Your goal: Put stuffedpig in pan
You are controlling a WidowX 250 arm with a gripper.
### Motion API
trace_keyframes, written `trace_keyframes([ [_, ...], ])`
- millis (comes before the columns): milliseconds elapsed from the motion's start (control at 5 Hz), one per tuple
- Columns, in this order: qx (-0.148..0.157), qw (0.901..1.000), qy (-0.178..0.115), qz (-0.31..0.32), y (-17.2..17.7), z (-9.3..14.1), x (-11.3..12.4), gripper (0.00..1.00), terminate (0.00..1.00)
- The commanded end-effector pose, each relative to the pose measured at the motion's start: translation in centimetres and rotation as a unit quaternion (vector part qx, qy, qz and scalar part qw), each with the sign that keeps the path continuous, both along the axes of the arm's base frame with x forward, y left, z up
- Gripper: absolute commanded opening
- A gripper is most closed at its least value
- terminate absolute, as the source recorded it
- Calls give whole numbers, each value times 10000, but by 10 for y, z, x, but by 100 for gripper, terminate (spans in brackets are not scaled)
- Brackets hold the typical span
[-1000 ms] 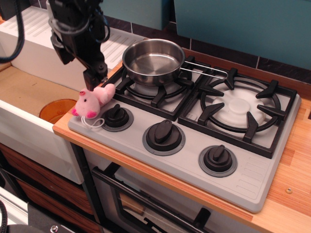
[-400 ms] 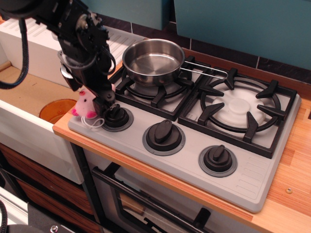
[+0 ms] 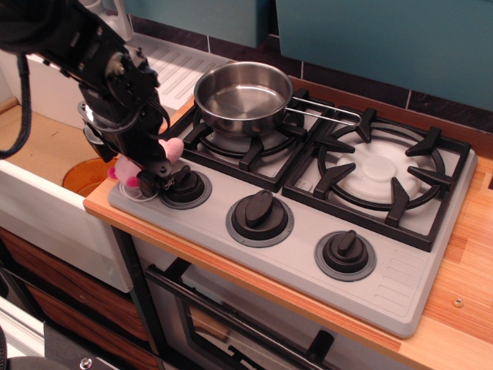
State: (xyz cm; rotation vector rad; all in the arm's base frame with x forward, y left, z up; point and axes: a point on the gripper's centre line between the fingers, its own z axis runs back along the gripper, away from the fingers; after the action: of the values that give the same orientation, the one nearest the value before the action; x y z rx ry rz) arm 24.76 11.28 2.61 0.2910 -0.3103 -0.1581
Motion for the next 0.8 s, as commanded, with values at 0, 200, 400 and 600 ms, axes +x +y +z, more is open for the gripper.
trace_keyframes([
  [0,44,9999,111,65,-6,-5,0,0,0],
  [200,120,9997,182,112,-8,0,1,0,0],
  [400,277,9990,305,168,-10,18,-2,0,0],
  [600,475,9978,406,216,-11,42,-3,0,0],
])
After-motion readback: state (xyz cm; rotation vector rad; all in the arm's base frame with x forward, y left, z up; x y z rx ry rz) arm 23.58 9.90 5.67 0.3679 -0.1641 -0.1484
